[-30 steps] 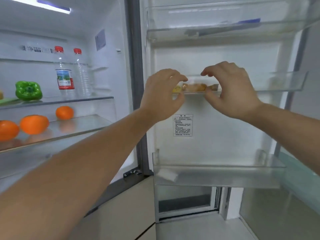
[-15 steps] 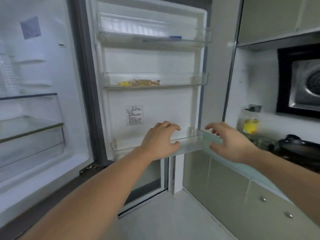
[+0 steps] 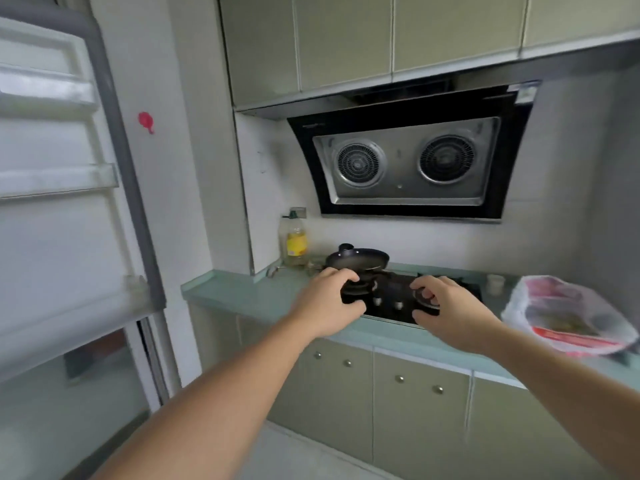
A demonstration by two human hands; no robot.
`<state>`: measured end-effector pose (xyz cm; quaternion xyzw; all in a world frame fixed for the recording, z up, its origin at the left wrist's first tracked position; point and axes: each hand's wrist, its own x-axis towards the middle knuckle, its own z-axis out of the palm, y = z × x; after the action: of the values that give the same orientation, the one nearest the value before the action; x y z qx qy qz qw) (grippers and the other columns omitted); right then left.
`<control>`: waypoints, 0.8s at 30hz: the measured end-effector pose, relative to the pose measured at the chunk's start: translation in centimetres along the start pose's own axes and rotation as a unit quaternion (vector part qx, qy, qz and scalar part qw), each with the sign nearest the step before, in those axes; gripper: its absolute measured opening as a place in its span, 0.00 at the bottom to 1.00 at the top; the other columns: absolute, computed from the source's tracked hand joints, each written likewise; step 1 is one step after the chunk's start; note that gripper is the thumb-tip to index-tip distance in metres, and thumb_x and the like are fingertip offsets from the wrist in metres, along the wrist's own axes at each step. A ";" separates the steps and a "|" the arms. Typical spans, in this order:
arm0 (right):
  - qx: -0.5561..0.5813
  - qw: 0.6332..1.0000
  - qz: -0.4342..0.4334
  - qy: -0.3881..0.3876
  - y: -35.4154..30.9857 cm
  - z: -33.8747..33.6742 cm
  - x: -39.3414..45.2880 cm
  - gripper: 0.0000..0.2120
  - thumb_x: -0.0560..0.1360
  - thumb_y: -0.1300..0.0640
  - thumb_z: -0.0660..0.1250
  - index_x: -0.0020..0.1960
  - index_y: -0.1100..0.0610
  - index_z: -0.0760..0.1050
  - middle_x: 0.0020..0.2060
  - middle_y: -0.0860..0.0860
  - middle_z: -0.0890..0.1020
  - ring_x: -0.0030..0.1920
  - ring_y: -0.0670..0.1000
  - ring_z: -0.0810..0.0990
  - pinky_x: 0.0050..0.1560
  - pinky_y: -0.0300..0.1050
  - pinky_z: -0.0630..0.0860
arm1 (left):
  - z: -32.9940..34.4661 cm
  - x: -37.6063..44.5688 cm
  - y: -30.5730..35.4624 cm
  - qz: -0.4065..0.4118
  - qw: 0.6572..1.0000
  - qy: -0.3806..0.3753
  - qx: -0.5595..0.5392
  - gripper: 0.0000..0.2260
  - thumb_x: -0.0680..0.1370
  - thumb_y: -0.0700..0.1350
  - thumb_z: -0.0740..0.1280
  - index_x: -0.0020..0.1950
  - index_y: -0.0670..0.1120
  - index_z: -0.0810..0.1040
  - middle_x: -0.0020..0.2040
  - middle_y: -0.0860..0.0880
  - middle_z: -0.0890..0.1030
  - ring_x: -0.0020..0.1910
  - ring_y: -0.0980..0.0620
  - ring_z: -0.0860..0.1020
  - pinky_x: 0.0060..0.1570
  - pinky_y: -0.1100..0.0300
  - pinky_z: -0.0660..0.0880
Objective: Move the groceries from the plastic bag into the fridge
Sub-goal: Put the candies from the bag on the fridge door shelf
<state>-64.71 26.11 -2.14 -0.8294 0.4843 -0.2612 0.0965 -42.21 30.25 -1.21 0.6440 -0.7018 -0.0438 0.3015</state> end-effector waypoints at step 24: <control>-0.074 0.942 0.326 0.042 39.7 -11.7 -1.8 0.20 0.75 0.52 0.66 0.66 0.51 0.70 0.54 0.48 0.73 0.50 0.49 0.74 0.50 0.39 0.70 | 36.6 26.8 24.6 0.196 0.948 -0.232 -0.091 0.21 0.75 0.53 0.68 0.67 0.53 0.72 0.65 0.51 0.72 0.59 0.52 0.72 0.53 0.58 0.69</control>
<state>-101.48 8.42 -9.21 -0.6195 0.7496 -0.2135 0.0936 -81.02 -2.50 -10.14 0.4354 -0.8580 -0.1955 0.1898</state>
